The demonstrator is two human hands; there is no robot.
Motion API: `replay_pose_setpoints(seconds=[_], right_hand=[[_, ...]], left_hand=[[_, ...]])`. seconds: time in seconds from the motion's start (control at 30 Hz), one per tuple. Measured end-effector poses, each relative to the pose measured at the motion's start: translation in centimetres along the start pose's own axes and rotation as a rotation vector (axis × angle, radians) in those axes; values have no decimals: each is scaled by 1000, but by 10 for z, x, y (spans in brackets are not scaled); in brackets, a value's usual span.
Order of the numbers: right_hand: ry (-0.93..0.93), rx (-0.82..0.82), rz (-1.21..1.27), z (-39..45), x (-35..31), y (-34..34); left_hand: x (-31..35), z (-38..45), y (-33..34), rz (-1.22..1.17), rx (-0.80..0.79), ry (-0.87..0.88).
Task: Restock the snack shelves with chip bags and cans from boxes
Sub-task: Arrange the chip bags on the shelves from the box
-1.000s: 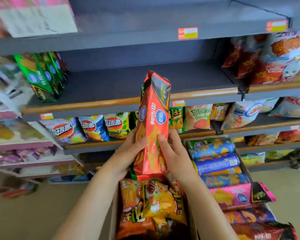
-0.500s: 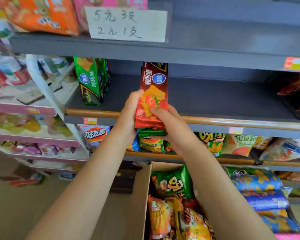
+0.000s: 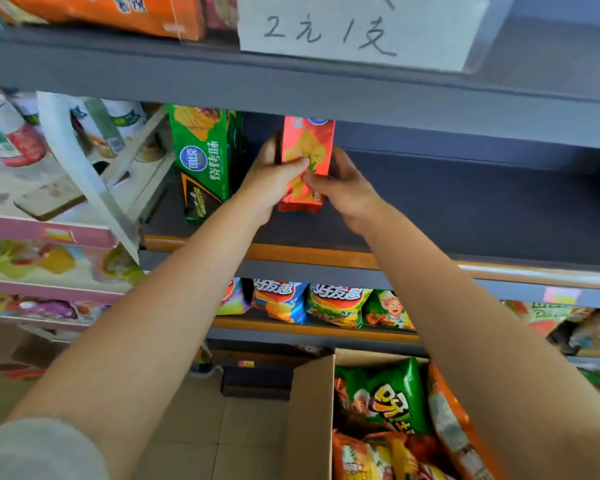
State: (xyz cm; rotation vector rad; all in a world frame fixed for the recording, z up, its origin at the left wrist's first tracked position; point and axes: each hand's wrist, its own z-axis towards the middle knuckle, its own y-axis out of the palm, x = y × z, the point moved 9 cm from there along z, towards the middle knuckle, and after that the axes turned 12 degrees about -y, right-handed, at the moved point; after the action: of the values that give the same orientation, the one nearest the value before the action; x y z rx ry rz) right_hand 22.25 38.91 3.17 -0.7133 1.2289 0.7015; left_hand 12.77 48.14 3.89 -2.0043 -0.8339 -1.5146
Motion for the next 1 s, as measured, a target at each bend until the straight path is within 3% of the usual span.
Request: replay_pose_setpoints(seconds=[0.33, 0.67, 0.83, 1.0], right_hand=[[-30, 53, -222, 52, 23, 4], [3, 57, -356, 89, 25, 36], [29, 214, -295, 35, 5, -5], [-35, 366, -81, -100, -42, -57]], left_hand=[[-8, 20, -11, 242, 63, 28], [-16, 8, -38, 206, 82, -11], [-13, -6, -34, 221, 108, -6], [-2, -67, 23, 131, -39, 69]])
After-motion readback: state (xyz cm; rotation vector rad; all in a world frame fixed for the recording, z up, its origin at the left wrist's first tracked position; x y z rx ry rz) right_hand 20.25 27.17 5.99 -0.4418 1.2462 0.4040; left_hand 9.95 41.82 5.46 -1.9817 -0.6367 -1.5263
